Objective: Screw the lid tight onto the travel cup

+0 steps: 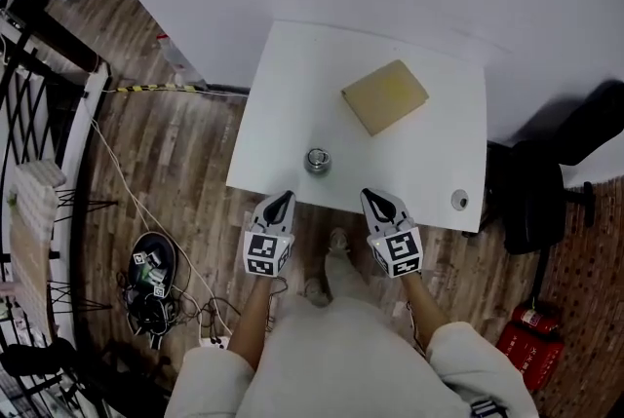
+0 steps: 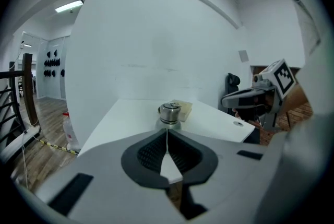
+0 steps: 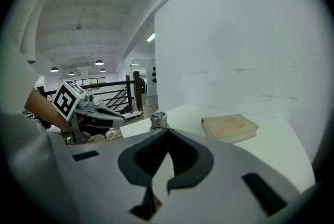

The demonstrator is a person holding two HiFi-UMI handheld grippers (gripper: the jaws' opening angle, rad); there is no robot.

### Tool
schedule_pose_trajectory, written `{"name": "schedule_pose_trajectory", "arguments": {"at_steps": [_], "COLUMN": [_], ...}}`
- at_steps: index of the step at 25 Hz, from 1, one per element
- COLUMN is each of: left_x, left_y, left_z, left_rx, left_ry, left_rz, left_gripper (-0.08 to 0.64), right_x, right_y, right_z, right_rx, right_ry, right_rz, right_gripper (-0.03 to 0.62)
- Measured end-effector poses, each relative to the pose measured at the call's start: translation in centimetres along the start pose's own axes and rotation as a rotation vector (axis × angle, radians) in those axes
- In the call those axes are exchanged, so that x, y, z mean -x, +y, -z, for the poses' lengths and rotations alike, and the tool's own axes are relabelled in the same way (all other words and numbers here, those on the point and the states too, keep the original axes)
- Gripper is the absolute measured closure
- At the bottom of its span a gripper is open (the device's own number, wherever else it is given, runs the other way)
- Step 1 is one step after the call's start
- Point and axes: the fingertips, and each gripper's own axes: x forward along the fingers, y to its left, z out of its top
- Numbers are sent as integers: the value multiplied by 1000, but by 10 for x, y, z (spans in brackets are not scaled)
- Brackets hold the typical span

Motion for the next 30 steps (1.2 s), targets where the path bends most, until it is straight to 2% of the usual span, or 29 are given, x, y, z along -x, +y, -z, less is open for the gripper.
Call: {"name": "schedule_pose_trajectory", "arguments": {"at_steps": [13,22,27,28,30], "left_x": [-29,-43,-42,-43,-47], "left_y": [13,27,28,30,30], "left_z": [19,28,34,35,40], "left_rx": [6,-9,-32,-35,-36], "left_ry": [12,15,14,15,22], "left_rz": [-26,25,89,101,130], "left_gripper": [548,548,545,534,420], "right_x": [-49,-72,-80,-83,-87], "right_y": [-6,-5,2,2,2], "right_z": [23,29,35,36,39], "right_rx": [-10,-22,-34,-34,-33], "right_ry": [44,57,69,72,79], "right_rz": [-116,-106,-93,-91,-90], "right_gripper": [592,592,592,592,592]}}
